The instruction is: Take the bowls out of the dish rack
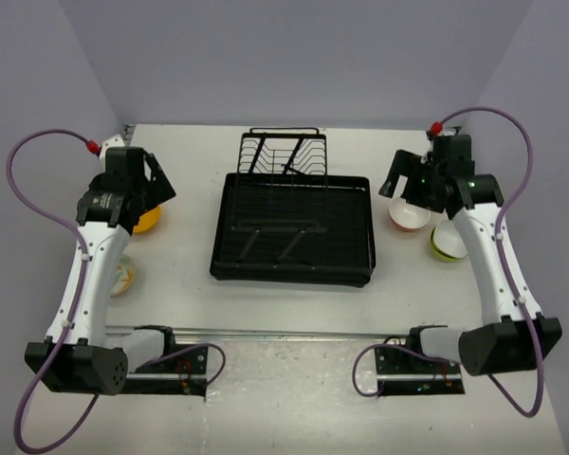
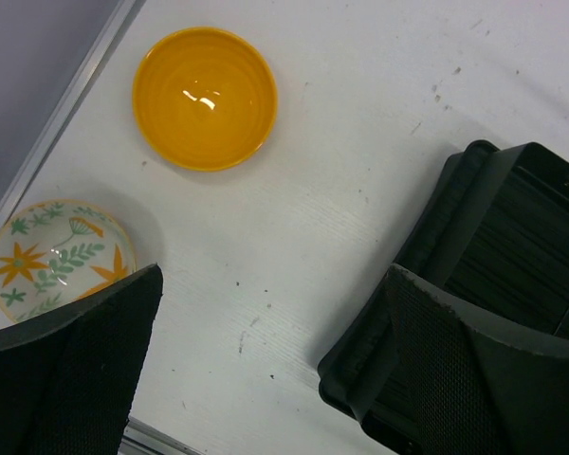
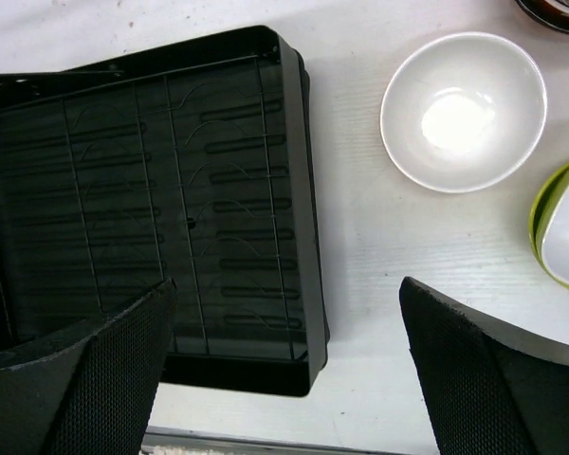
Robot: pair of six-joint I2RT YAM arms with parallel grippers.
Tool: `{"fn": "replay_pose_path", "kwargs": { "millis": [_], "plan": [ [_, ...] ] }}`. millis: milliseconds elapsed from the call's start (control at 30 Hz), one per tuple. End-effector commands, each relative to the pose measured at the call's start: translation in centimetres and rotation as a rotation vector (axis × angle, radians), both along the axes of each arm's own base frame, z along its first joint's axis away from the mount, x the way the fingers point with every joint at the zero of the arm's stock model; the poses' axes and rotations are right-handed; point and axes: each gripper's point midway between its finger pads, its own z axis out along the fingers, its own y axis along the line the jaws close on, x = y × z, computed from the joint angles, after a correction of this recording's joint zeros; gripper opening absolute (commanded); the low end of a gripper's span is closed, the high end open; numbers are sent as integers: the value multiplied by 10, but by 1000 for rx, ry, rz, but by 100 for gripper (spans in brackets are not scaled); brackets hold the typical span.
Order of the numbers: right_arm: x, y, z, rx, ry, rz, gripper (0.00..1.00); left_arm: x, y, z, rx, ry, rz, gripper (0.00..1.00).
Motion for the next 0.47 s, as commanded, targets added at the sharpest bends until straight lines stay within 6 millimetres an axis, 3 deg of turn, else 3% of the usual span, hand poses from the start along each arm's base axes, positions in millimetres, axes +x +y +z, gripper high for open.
{"fn": "replay_pose_path", "kwargs": {
  "millis": [0,167,233,433],
  "plan": [
    [-18,-7,37,2,-167,-38,99,1,3,23,39,-76,-1,100],
    [-49,-5,66,52,-310,-42,99,-6,5,23,74,-81,6,100],
    [-57,5,61,89,-298,-1,99,-10,6,25,86,-91,13,100],
    [-84,11,54,91,-332,42,99,-18,11,25,116,-105,35,100]
  ]
}}
